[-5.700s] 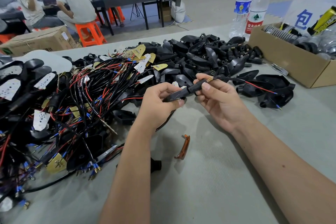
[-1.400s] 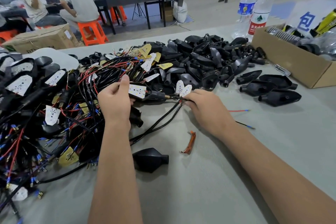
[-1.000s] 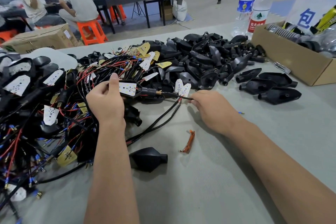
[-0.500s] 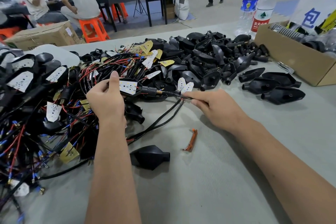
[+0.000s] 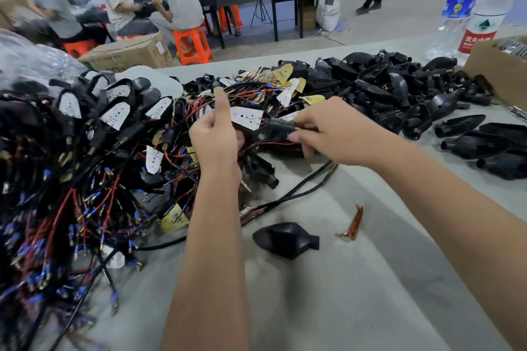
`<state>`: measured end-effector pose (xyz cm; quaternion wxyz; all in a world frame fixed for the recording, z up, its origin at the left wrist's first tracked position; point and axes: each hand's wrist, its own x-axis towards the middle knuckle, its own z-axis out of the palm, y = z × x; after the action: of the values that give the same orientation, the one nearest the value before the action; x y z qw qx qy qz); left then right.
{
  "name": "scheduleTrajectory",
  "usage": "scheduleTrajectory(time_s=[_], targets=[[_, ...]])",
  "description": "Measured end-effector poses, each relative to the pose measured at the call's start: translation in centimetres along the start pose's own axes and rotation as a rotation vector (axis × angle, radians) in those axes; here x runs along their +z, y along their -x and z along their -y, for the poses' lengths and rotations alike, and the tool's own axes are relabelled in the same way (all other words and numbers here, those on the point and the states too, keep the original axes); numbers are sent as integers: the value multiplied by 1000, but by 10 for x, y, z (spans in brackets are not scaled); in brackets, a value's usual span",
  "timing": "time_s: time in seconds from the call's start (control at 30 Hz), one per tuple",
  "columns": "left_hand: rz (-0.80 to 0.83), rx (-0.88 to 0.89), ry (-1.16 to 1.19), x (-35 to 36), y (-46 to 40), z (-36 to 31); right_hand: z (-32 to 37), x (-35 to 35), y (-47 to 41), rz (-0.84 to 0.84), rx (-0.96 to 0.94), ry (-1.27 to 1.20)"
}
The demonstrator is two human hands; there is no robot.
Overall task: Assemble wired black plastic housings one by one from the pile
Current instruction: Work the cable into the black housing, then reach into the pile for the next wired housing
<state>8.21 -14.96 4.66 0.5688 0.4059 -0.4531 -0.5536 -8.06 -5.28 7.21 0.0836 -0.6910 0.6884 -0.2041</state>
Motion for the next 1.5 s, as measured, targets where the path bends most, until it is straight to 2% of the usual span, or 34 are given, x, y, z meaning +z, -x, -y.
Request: scheduleTrajectory(time_s=[0.1, 0.2, 0.27, 0.33, 0.43, 0.5, 0.53, 0.6, 0.63, 0.67, 0.7, 0.77, 0.87, 1.0, 1.07, 1.1, 1.2, 1.3, 1.4, 1.5], targets=[[84, -199, 212, -16, 0, -25, 32, -3, -29, -96, 58, -365], [314, -354, 35, -37, 11, -39, 73, 10, -67, -145, 155, -740], [473, -397, -68, -54, 16, -47, 103, 25, -93, -179, 199, -852], [488, -391, -131, -78, 14, -59, 131, 45, -122, -205, 231, -871], [301, -242, -204, -123, 3, -71, 170, 74, -162, -183, 313, -881], [139, -157, -305, -157, -10, -81, 191, 91, -182, -162, 302, -770], [57, -108, -472, -172, -16, -86, 198, 97, -187, -190, 263, -635], [-120, -4, -959, -202, -32, -89, 207, 111, -190, -323, 172, -291], [-222, 16, -1128, -214, -38, -89, 208, 118, -190, -385, 142, -135], [-313, 36, -1185, -220, -40, -88, 208, 126, -190, -435, 95, 1], [-371, 72, -1171, -222, -41, -87, 207, 135, -191, -452, 22, 119], [-461, 180, -1150, -223, -41, -79, 205, 150, -194, -382, -125, 250], [-529, 277, -1198, -214, -42, -67, 197, 165, -198, -252, -161, 225], [-547, 238, -1208, -196, -45, -59, 183, 146, -208, 6, -225, 215], [-561, 228, -1202, -190, -45, -58, 176, 127, -208, 103, -260, 71], [-573, 228, -1204, -188, -44, -57, 172, 121, -205, 80, -273, -35], [-582, 298, -1201, -171, -34, -50, 149, 110, -181, -200, -288, -230], [-529, 436, -1177, -140, -26, -43, 110, 102, -155, -381, -213, -178], [-450, 499, -1146, -106, -26, -39, 72, 83, -136, -579, -87, -191], [-225, 515, -1057, -66, -23, -29, 31, 65, -123, -758, 107, -101]])
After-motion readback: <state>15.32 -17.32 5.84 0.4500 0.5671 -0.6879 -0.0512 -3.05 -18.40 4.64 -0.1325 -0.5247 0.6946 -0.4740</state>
